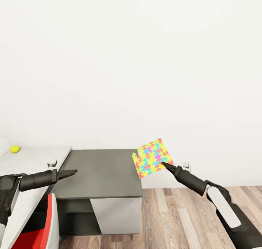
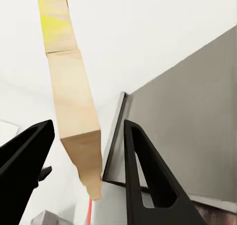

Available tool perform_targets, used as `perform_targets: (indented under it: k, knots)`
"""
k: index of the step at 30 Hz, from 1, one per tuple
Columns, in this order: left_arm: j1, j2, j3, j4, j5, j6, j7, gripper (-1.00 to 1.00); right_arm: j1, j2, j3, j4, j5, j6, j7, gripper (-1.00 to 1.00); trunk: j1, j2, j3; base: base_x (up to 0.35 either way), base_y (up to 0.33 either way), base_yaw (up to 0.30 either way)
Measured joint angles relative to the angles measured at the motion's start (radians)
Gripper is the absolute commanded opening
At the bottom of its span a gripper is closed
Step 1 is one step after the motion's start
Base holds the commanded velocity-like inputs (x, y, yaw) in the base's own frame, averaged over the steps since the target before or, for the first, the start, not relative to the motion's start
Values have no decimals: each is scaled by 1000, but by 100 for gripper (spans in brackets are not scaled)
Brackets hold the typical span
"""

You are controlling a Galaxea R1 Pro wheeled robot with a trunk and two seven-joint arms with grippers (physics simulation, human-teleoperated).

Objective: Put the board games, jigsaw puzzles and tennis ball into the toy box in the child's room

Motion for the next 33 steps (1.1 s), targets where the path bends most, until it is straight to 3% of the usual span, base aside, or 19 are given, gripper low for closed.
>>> perform_targets:
  k: [10,16,33]
  knots:
    - [-4,-10,-17,-2,-2,8,0,100,2,-4,-1,3,2,-16,2,-100,-39,70,47,-25,0,3]
    - [-6,-16,-41,-2,-3,3,0,100,2,-4,-1,5,3,-16,2,-100,-39,71,57,-1,0,57]
    - [-6,-17,-45,-2,2,-4,0,100,2,-4,-1,1,3,-16,0,-100,-39,71,84,0,-150,141]
